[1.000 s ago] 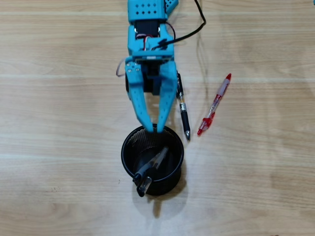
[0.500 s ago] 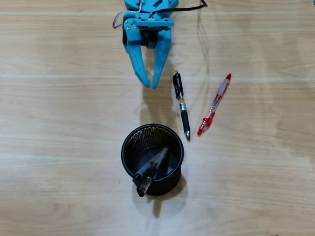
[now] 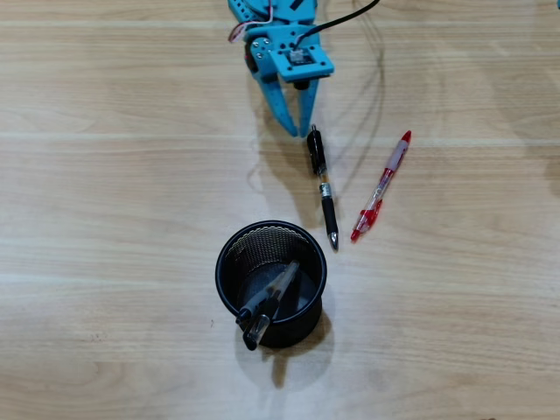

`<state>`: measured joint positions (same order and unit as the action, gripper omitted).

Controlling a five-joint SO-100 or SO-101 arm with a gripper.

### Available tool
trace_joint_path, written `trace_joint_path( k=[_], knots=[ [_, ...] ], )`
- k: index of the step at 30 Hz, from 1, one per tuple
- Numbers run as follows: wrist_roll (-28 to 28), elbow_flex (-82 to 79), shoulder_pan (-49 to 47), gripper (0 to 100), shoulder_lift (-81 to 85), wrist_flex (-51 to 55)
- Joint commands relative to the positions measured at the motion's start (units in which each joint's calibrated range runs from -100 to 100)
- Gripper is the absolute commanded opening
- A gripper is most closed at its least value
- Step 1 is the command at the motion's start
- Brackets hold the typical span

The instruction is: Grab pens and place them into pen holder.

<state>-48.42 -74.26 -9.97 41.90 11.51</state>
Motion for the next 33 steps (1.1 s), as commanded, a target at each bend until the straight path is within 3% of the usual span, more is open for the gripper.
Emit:
trace_joint_path(
  k=[1,9,13,24,33],
  knots=[
    [-0.8,2.5,-1.6,2,1.8,6.8],
    [-0.8,16.7,-4.6,2,-0.9,29.9],
    [-1.0,22.0,-6.9,2,-6.3,31.0],
    [-9.1,39.0,-15.7,2,-25.4,31.3],
    [-21.7,53.1,-21.1,2,-44.3,35.6]
  ],
)
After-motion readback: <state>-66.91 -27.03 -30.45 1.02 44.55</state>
